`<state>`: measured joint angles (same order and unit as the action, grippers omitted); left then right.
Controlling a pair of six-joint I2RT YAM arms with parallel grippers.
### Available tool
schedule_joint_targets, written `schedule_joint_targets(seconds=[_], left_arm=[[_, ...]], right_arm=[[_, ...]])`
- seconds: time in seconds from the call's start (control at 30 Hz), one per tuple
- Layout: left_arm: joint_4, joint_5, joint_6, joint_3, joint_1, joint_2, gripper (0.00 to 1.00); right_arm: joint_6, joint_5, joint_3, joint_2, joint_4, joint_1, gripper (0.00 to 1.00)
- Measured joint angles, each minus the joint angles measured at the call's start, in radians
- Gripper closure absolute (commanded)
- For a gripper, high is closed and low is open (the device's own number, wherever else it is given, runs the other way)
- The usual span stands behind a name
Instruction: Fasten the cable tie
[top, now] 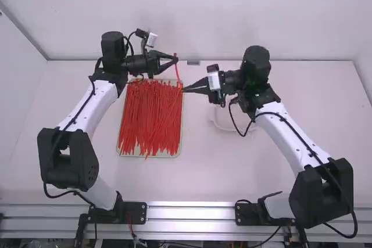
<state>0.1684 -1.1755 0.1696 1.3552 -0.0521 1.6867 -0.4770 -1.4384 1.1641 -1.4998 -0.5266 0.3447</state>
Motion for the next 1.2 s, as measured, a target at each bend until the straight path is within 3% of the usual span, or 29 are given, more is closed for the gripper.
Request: schedule_joint_targets(seconds=[0.23, 0.4, 0.8, 1.2], left_arm=[[0.108, -0.003, -0.203, -0.043, -0.018, 0.000, 0.98], [0.188, -0.002, -0.313, -0.045, -0.018, 0.000, 0.98], [0.273, -0.011, -0.422, -0.045, -0.017, 0.000, 0.98], [0.288, -0.178, -0.605, -0.045, -0.017, 0.000, 0.98]], right_arm=[[0.431, 0.126, 0.000, 0.000, -0.124, -0.017, 1.00], [0.641, 0.163, 0.000, 0.000, -0.047, -0.057, 1.00], [0.640, 0.183, 0.000, 0.000, 0.291, -0.060, 1.00], [0.570, 0.189, 0.000, 0.000, 0.504, -0.027, 1.00]])
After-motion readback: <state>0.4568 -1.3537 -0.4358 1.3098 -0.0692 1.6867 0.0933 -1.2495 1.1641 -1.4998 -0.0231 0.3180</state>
